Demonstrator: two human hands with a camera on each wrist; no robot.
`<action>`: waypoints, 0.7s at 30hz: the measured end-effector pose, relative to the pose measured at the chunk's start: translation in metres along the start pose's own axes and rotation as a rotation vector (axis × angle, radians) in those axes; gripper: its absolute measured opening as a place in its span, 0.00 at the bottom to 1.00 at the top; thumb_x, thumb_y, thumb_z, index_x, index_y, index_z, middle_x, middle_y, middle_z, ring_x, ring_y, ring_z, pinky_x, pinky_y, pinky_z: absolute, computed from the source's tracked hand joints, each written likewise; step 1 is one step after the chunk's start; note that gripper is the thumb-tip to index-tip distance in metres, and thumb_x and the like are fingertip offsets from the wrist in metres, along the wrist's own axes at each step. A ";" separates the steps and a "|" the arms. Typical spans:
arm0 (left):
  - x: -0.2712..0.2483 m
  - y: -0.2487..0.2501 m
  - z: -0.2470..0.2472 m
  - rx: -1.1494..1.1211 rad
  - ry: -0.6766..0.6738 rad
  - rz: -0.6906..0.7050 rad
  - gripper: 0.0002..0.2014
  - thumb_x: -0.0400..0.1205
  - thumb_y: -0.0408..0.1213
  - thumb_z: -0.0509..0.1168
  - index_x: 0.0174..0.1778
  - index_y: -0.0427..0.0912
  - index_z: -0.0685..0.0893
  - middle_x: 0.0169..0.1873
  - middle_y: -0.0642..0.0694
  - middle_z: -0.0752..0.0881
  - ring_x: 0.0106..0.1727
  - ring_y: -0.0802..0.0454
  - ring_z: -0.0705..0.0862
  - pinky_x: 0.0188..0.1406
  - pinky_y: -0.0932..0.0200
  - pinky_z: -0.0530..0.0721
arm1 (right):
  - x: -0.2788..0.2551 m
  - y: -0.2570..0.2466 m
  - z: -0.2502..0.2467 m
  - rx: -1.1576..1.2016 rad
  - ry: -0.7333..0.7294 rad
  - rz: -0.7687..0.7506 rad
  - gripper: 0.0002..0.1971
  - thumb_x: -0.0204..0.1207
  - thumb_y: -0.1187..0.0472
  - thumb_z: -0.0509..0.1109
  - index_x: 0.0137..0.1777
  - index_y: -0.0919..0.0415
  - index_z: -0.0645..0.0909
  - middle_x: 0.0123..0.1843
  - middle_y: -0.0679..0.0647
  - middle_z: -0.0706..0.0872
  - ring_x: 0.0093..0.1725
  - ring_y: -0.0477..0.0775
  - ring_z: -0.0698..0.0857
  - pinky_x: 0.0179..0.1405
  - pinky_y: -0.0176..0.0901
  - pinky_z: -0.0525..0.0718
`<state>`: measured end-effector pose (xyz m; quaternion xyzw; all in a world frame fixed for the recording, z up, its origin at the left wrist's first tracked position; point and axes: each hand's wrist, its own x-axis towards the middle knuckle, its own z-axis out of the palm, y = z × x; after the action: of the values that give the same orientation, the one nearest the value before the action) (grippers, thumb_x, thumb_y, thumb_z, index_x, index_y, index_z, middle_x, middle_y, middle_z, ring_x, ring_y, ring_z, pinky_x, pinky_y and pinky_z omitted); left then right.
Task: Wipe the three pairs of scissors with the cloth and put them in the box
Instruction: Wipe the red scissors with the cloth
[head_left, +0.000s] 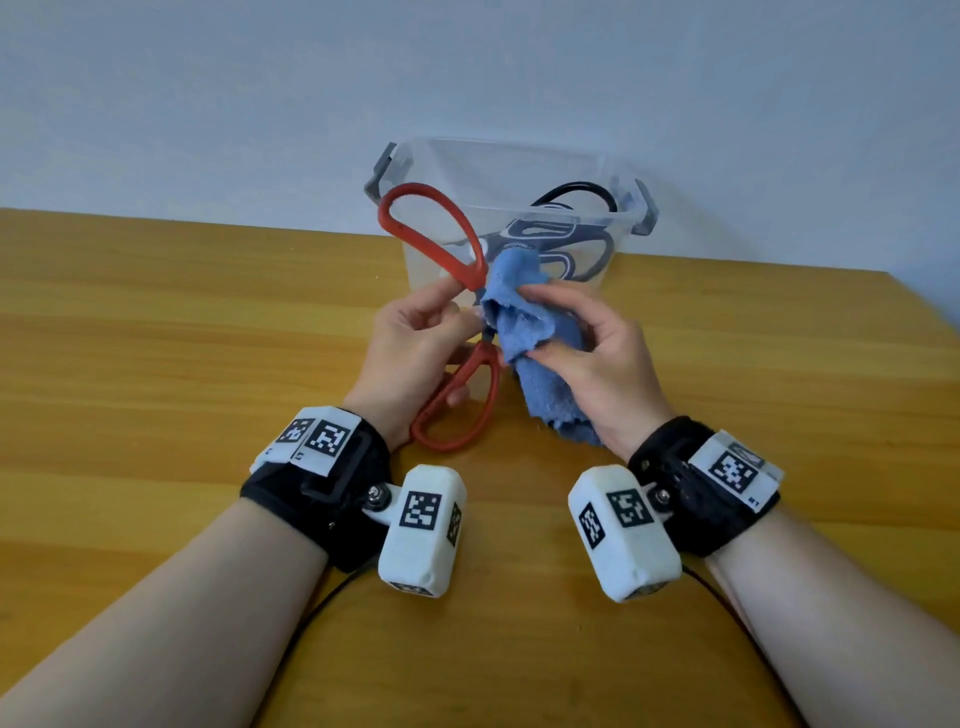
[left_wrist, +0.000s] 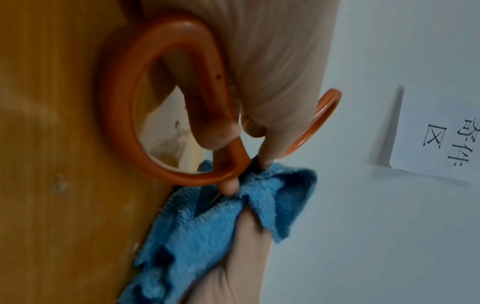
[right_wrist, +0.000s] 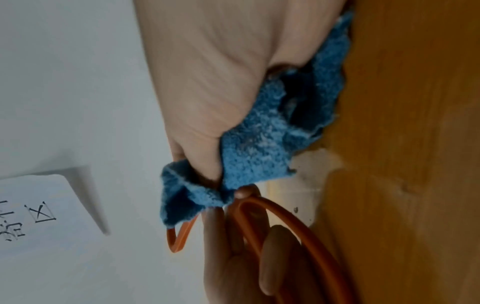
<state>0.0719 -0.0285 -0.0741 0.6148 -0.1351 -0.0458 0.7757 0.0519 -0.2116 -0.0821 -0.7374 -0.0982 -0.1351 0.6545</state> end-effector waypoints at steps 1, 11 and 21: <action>0.000 0.000 0.000 0.015 -0.026 0.003 0.17 0.87 0.31 0.69 0.71 0.48 0.87 0.39 0.16 0.67 0.28 0.40 0.79 0.12 0.66 0.68 | 0.000 0.000 0.002 -0.025 -0.015 0.018 0.18 0.73 0.67 0.81 0.60 0.50 0.87 0.63 0.52 0.89 0.64 0.55 0.88 0.63 0.60 0.88; -0.004 -0.001 0.005 0.105 -0.156 0.033 0.12 0.91 0.34 0.64 0.66 0.48 0.88 0.38 0.13 0.78 0.33 0.05 0.75 0.10 0.65 0.68 | -0.001 -0.005 0.003 -0.131 -0.064 0.119 0.04 0.77 0.64 0.76 0.47 0.58 0.92 0.38 0.55 0.93 0.42 0.61 0.92 0.42 0.62 0.91; -0.003 0.005 0.000 -0.089 0.143 0.054 0.08 0.90 0.31 0.63 0.63 0.36 0.84 0.43 0.29 0.80 0.27 0.49 0.88 0.10 0.67 0.64 | 0.003 0.000 -0.004 -0.070 0.120 0.167 0.11 0.78 0.66 0.76 0.36 0.53 0.87 0.32 0.52 0.89 0.37 0.50 0.88 0.37 0.45 0.83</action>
<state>0.0689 -0.0263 -0.0702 0.5777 -0.0939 0.0132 0.8107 0.0542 -0.2162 -0.0807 -0.7559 0.0078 -0.1274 0.6422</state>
